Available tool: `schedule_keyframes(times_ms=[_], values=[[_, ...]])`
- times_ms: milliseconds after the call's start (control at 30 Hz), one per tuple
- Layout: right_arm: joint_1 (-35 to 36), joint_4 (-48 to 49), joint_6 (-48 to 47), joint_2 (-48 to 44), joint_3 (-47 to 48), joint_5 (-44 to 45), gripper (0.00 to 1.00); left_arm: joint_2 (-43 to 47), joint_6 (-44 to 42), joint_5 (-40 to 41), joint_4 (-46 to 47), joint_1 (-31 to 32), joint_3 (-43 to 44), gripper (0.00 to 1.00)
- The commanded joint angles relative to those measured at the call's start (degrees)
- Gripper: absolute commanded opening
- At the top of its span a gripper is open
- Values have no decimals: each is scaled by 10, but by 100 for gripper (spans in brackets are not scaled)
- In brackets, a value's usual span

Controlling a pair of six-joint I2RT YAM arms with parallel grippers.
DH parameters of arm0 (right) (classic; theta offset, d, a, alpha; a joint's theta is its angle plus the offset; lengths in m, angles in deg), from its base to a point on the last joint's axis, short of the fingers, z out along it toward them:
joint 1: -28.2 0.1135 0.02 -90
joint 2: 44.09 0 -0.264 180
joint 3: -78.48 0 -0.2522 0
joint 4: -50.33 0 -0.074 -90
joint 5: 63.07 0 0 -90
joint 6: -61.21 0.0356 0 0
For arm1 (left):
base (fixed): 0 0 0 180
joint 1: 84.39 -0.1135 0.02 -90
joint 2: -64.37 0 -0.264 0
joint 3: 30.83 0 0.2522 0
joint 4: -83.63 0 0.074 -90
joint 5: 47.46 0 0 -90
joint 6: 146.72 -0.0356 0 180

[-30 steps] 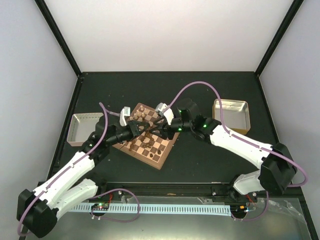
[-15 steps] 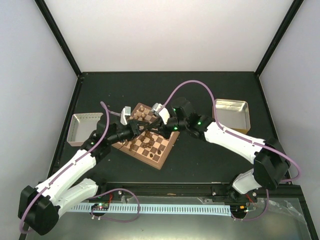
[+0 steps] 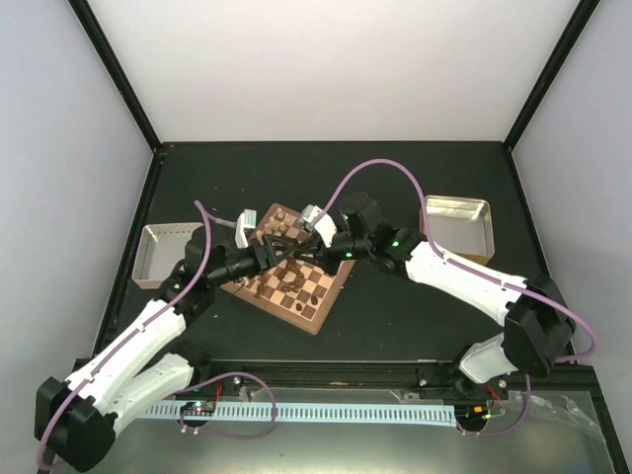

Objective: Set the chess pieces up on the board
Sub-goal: Place the chess piece on the chessboard.

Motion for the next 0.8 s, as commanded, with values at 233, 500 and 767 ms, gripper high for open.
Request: schedule_keyframes(times_ms=[233,500,767], values=[[4,-11,-56,-30,-8,-45,7,-19,-81,-126,-58,-38,59,59],[4,-12,-51,-29,-8,-48,7,-39,-73,-176,-63,-59,64,26],[4,-14,-48,-26,-5,-49,10,-41,-73,-187,-49,-67,56,2]])
